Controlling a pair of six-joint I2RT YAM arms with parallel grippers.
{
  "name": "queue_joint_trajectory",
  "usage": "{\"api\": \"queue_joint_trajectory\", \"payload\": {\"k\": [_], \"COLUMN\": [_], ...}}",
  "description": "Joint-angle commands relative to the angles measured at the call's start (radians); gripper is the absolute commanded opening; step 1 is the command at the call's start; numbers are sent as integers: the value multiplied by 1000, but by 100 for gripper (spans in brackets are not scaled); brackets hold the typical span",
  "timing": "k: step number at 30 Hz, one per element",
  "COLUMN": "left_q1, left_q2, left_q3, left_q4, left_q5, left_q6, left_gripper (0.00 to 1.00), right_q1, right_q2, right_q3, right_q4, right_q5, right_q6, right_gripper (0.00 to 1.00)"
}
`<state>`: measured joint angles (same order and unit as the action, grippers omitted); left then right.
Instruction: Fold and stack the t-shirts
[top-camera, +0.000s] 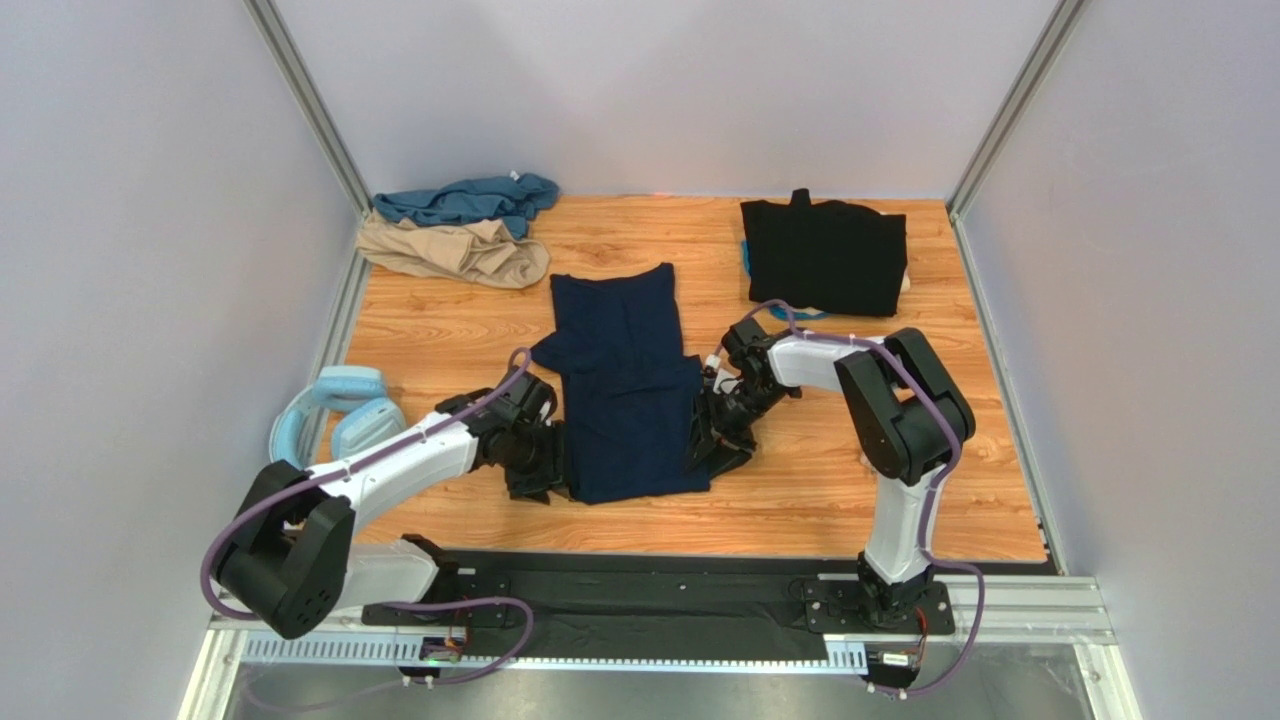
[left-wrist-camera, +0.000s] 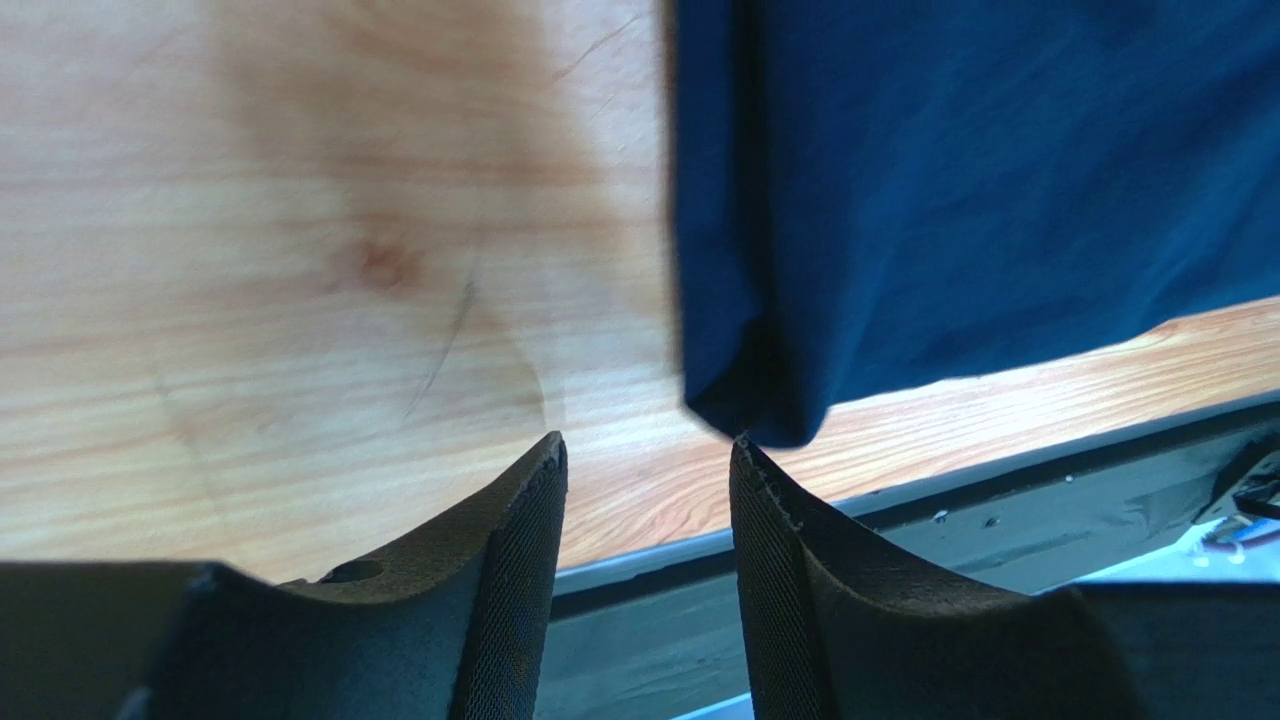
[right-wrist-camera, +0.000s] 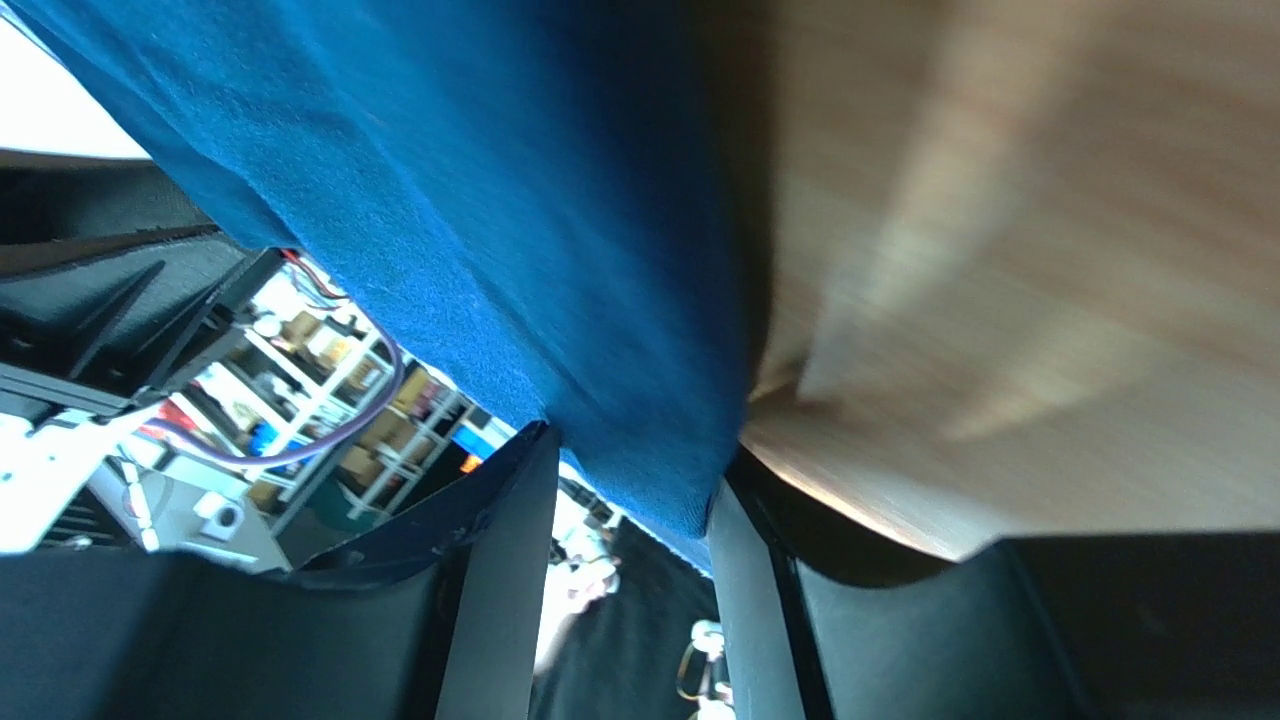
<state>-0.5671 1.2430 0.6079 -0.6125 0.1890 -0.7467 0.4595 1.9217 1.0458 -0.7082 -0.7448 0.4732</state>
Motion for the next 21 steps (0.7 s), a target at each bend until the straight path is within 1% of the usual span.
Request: {"api": "queue_joint_trajectory", "payload": {"k": [1,4,8,10,17,21], "left_q1": [4,6,27,44,46,46], "left_q2": [59,81,52,21,-39,-33], "left_q3": [21,49,59,53,76,70], "left_q4": [99,89,68,62,37,65], "left_q5": [53,43,12,13,30,33], "left_q6": [3,15,24,33,55,58], "left_gripper": [52,51,51,51,51,51], "right_q1": [62,76,77,77,77,77], "right_q2": [82,85,86,85,102,109], "right_q3": [-12,-6,5,14,31,45], "right_q4": [10,10,-4,-13,-20,-27], "right_q5": [171,176,189,196,199,196], "right_q6": [-21,-10,-10,-11,-13,-13], "right_gripper": [47,47,47,47,46,46]}}
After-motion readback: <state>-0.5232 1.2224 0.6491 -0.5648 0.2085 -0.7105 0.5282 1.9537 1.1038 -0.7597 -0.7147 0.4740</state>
